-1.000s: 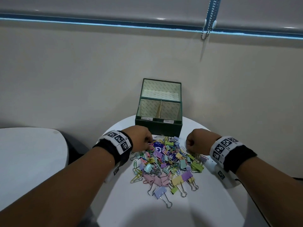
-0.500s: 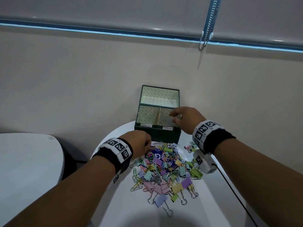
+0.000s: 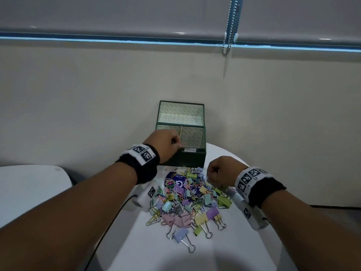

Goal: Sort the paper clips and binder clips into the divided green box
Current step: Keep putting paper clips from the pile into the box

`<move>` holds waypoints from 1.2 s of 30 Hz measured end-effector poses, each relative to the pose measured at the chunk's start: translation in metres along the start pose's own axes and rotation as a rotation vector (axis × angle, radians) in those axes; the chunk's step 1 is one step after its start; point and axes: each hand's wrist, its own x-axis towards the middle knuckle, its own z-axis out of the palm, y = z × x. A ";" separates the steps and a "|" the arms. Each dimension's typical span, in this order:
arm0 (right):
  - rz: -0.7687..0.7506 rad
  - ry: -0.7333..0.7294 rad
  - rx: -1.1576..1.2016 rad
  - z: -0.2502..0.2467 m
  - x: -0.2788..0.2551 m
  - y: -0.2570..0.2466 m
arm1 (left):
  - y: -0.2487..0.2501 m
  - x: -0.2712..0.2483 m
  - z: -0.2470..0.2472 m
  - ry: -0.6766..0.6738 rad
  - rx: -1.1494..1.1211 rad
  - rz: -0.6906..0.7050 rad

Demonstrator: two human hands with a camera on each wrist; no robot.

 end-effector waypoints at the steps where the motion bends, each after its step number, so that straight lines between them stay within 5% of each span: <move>1: 0.018 0.008 0.007 0.002 0.000 0.000 | 0.005 0.008 0.001 -0.004 0.051 0.004; 14: -0.036 0.041 0.013 0.016 0.012 0.010 | 0.031 0.036 0.021 -0.124 0.165 0.032; 20: -0.029 0.185 0.138 0.014 0.008 0.010 | 0.023 0.006 0.010 0.033 0.039 0.140; 25: -0.031 0.066 0.145 0.013 0.009 0.007 | 0.018 -0.015 0.018 -0.524 0.365 0.167; 29: 0.006 -0.035 0.181 0.017 0.012 0.006 | 0.009 -0.017 0.029 -0.543 0.461 0.153; 36: -0.021 0.051 0.156 0.014 0.011 0.007 | 0.009 -0.016 0.026 -0.565 0.389 0.100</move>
